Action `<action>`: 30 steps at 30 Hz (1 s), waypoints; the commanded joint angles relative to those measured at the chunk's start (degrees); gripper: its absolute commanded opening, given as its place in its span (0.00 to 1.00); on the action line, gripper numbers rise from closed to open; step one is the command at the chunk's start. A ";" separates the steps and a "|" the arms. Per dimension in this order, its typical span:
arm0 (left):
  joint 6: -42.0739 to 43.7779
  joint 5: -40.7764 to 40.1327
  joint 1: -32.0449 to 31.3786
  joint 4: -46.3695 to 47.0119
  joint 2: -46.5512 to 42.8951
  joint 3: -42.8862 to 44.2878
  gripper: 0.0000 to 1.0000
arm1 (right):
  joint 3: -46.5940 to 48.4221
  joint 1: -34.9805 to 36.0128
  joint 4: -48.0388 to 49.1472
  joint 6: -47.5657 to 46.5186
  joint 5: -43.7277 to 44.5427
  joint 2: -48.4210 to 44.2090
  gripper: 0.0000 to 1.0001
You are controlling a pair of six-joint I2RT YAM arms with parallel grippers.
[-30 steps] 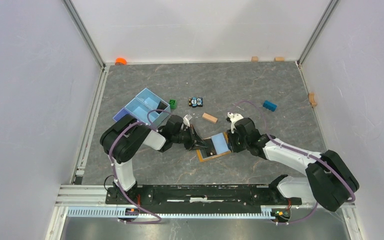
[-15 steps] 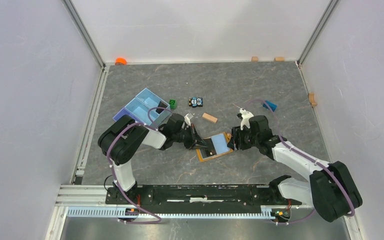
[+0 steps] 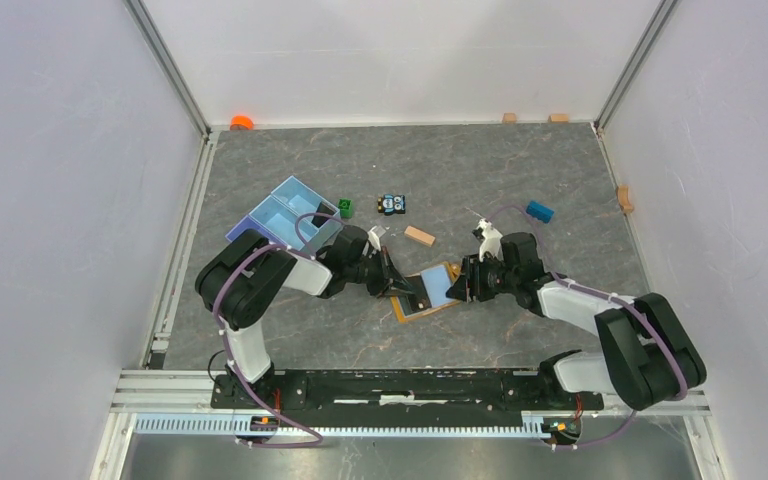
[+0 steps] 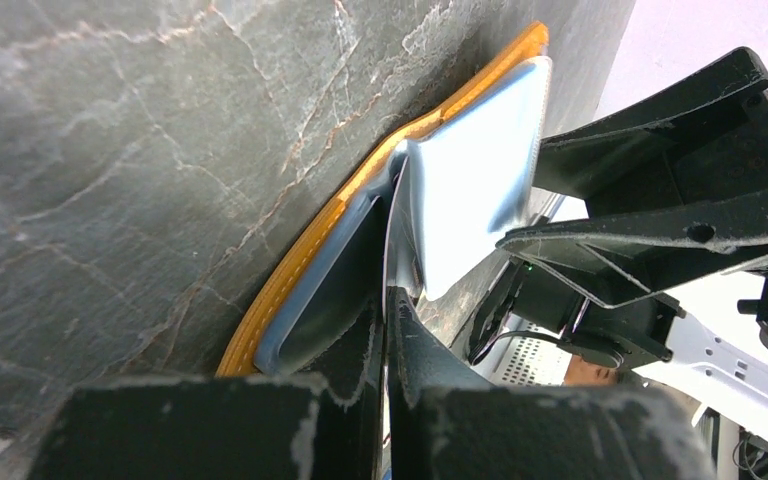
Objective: Put the credit cards into the card holder
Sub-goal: Insert the credit card into the card holder.
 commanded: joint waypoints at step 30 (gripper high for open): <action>3.08 -1.90 -0.05 -6.18 -5.37 1.14 0.02 | -1.29 1.10 -0.21 -0.31 9.41 6.88 0.00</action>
